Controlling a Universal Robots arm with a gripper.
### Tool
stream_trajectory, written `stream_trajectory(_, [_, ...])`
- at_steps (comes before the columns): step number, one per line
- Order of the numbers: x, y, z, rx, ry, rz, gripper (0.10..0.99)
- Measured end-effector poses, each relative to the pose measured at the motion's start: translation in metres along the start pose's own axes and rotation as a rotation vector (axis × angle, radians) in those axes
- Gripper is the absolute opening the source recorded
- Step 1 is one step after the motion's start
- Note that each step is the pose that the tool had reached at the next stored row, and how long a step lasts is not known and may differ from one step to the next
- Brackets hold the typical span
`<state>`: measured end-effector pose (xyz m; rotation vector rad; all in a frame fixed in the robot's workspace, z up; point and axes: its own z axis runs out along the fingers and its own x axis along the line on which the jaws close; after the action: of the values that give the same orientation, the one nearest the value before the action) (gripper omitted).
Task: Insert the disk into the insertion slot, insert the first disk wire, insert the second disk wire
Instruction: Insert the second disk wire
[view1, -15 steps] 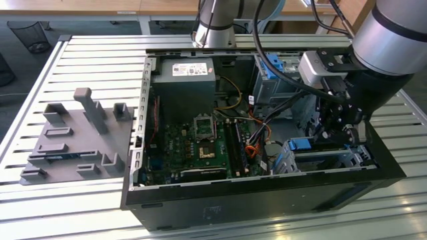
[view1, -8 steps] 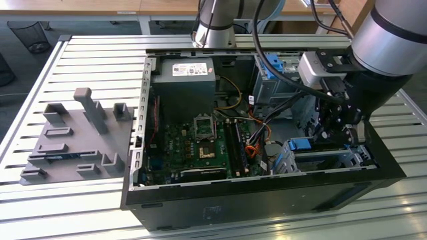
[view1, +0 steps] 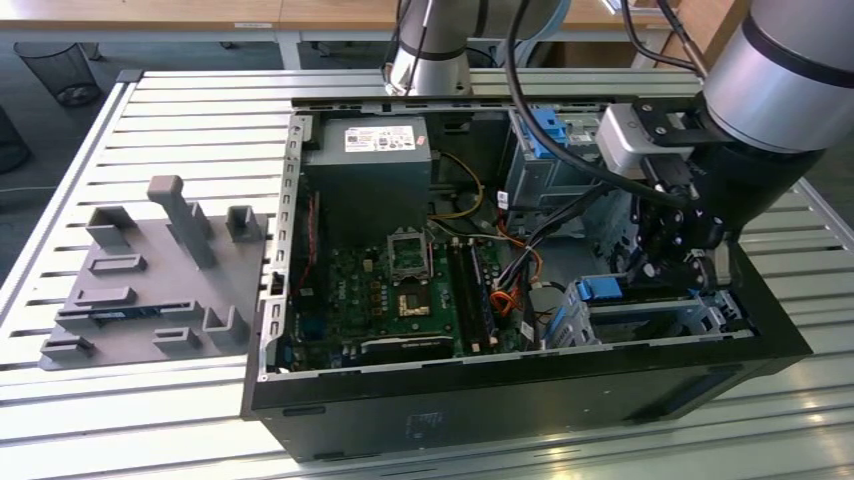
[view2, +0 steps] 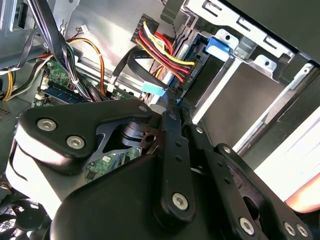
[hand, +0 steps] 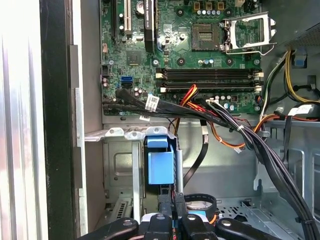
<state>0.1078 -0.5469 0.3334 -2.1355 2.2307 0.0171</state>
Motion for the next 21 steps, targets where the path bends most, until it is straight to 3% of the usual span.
stream_trajectory(21, [0.0008,-0.0002,0.0060,0.000,0.0010,0.000,0.149])
